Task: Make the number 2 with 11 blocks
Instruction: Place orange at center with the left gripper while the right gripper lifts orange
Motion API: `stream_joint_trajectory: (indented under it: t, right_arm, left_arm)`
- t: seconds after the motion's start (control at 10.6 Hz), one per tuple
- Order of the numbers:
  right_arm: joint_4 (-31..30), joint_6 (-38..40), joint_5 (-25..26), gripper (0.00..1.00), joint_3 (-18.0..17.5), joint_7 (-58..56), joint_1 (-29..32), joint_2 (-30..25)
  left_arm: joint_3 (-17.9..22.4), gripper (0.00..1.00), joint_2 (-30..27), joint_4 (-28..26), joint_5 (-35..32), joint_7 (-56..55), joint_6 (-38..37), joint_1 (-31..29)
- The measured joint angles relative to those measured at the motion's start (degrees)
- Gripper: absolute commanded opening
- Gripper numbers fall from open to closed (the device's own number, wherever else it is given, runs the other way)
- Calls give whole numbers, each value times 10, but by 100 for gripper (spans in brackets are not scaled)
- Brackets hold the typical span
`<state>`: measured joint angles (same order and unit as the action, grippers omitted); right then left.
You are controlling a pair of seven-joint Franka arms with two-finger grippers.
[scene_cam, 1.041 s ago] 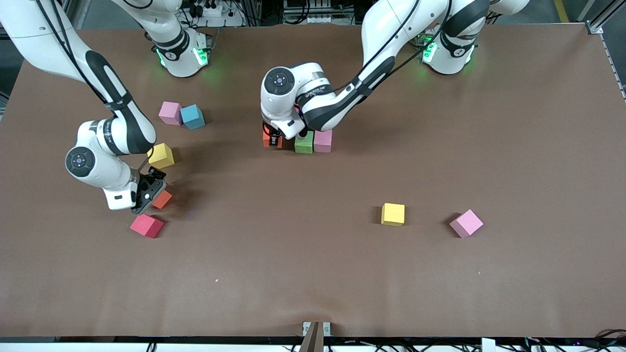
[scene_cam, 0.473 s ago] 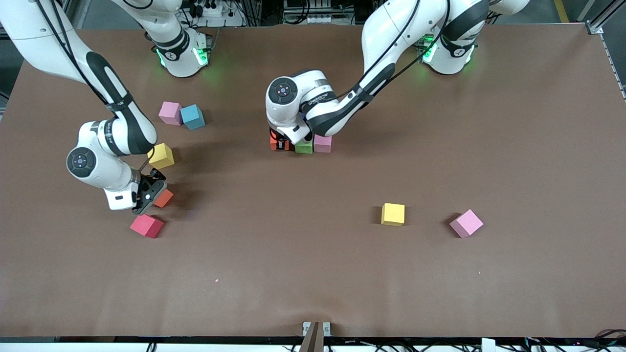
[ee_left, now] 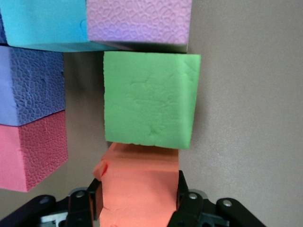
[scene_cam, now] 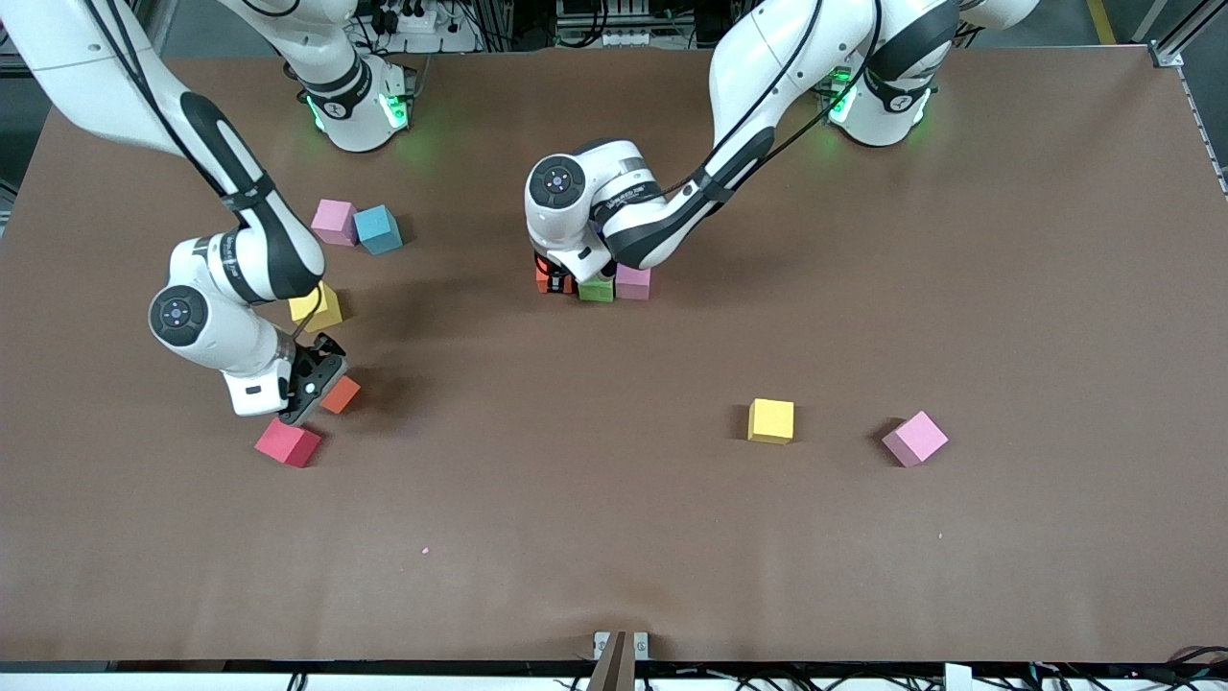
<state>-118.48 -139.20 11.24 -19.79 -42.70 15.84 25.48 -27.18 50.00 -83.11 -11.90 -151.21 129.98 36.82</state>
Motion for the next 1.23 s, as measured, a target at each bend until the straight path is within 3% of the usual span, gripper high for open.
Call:
stream_joint_trajectory:
  t: [0.19, 0.57, 1.23]
  right_arm:
    - [12, 31, 0, 44, -15, 33, -12, -13]
    - [13, 43, 0, 45, 14, 113, -93, -29]
    - [13, 44, -1, 45, 22, 132, -99, -29]
  left_arm:
    - [2, 10, 2, -1, 0, 0, 0, 0]
    - [3, 10, 3, -2, 0, 0, 0, 0]
    - [3, 11, 2, -3, 0, 7, -7, -2]
